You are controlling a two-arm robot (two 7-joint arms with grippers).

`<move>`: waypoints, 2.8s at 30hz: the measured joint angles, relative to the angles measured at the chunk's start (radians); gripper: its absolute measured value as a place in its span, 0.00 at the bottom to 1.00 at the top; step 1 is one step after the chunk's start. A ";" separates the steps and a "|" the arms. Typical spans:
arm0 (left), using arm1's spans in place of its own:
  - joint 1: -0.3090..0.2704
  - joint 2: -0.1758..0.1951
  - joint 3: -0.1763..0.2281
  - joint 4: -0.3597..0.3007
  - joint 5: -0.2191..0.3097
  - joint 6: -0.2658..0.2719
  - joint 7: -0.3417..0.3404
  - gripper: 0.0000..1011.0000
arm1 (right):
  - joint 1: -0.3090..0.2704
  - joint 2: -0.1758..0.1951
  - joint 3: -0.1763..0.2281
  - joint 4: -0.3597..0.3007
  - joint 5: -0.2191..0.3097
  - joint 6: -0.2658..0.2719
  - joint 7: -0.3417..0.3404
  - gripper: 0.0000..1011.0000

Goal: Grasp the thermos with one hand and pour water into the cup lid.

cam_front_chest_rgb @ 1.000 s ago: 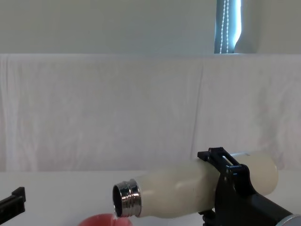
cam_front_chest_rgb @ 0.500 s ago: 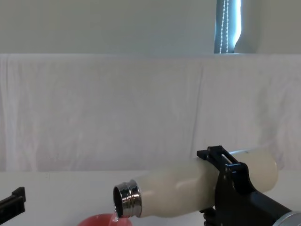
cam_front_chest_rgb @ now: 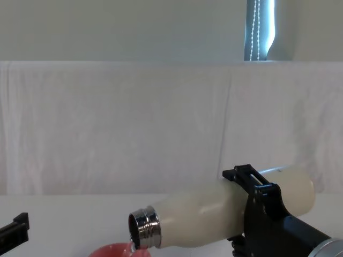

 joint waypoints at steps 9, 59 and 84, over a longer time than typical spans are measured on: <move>0.000 0.000 0.000 0.000 0.000 0.000 0.000 0.99 | 0.001 0.004 -0.002 0.000 0.000 0.000 0.004 0.94; 0.000 0.000 0.000 0.000 0.000 0.000 0.000 0.99 | -0.091 -0.083 0.152 -0.051 0.418 -0.156 0.077 0.94; 0.000 0.000 0.000 0.000 0.000 0.000 0.000 0.99 | -0.158 -0.208 0.308 -0.081 0.884 -0.211 0.225 0.94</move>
